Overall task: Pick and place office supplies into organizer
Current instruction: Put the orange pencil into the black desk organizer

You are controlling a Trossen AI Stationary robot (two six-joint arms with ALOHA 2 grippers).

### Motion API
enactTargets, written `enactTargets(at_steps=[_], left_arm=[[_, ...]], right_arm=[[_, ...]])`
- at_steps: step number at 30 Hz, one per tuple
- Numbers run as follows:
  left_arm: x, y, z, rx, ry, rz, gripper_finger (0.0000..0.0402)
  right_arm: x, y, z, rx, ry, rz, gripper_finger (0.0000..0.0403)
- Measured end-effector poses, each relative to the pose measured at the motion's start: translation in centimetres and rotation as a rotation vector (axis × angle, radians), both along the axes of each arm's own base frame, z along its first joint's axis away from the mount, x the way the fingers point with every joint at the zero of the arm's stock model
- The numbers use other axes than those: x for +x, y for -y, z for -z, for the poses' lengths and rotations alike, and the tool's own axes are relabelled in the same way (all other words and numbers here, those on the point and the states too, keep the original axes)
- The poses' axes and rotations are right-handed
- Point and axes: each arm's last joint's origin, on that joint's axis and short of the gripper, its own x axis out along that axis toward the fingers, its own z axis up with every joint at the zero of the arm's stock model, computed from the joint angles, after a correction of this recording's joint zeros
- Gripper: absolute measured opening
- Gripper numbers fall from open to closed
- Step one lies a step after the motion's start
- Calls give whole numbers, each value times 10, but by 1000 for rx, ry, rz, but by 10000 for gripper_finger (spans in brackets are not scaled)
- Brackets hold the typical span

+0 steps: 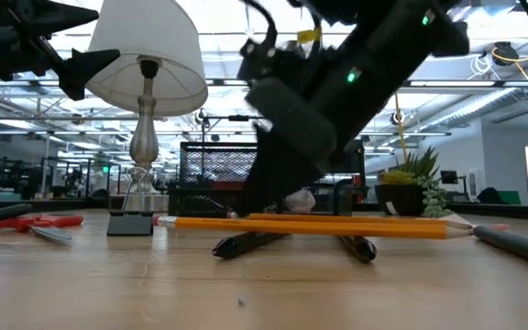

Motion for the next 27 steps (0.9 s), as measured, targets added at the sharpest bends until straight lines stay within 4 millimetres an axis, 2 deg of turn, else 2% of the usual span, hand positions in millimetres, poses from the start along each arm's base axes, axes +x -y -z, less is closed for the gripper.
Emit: enactTargets(at_steps=[16,27], left_arm=[[0,0,0,0,1,0,319],[0,0,0,0,1,0,319]], right_arm=[[-1,3,1,-40,-28,-18,146],[-3,4,2,-60,-64,-28,99]])
